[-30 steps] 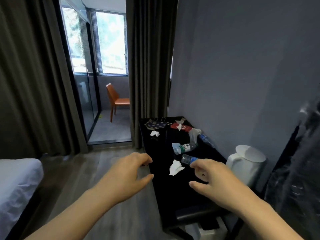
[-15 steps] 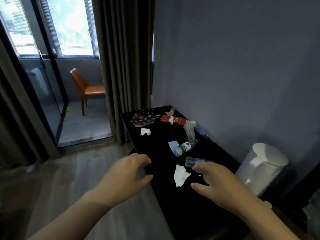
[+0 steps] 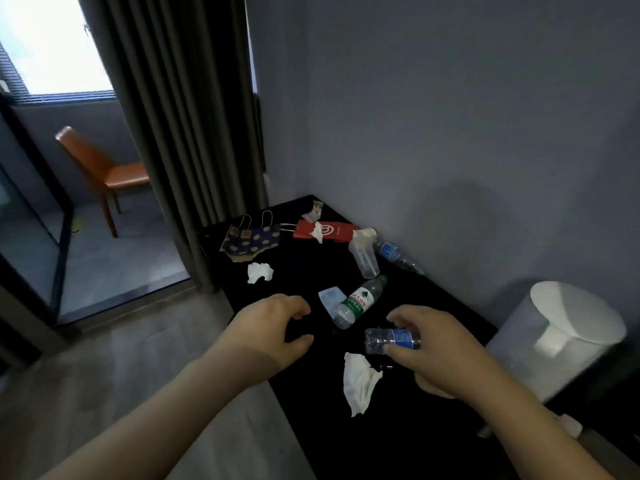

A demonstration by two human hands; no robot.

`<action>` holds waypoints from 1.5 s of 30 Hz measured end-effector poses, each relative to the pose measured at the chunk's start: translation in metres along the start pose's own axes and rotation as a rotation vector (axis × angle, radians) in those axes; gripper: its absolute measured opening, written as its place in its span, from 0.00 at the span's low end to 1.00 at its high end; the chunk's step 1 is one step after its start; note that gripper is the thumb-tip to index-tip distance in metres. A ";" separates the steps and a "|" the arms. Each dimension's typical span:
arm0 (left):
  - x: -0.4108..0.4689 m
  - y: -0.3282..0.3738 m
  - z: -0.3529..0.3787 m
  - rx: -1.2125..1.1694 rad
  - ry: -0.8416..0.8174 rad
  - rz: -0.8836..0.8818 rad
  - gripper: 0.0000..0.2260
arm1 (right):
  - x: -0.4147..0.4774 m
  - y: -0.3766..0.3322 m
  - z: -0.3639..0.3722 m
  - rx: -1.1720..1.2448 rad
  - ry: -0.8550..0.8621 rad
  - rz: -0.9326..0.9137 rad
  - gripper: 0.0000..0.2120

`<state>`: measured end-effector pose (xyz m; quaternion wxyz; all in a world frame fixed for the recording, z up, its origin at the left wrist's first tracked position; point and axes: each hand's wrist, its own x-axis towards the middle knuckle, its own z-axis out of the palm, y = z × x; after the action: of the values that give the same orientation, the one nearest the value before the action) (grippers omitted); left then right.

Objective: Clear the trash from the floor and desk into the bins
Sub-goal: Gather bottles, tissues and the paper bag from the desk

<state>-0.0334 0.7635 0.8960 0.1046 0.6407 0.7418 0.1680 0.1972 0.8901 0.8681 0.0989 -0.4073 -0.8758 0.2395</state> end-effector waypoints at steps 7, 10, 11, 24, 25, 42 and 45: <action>0.072 -0.031 0.024 -0.039 -0.175 0.044 0.19 | 0.034 0.016 0.014 0.030 -0.013 0.178 0.16; 0.103 -0.049 0.033 -0.036 -0.224 0.096 0.19 | 0.049 0.019 0.027 0.052 0.004 0.269 0.14; 0.112 -0.056 0.036 -0.041 -0.240 0.115 0.19 | 0.053 0.019 0.032 0.061 0.010 0.306 0.14; 0.197 -0.124 0.065 -0.054 -0.497 0.401 0.18 | 0.064 0.001 0.093 0.147 0.118 0.762 0.20; 0.200 -0.123 0.071 -0.059 -0.518 0.413 0.18 | 0.061 0.004 0.096 0.154 0.117 0.801 0.21; 0.268 -0.053 0.149 -0.053 -0.676 0.390 0.16 | 0.047 0.105 0.104 0.286 0.068 1.015 0.23; 0.274 -0.049 0.161 -0.063 -0.710 0.353 0.18 | 0.048 0.116 0.109 0.306 0.063 1.032 0.24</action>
<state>-0.0615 1.0458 0.7455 0.3435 0.7731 0.5326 -0.0259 0.2035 0.9537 0.7144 0.0527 -0.7725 -0.5136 0.3697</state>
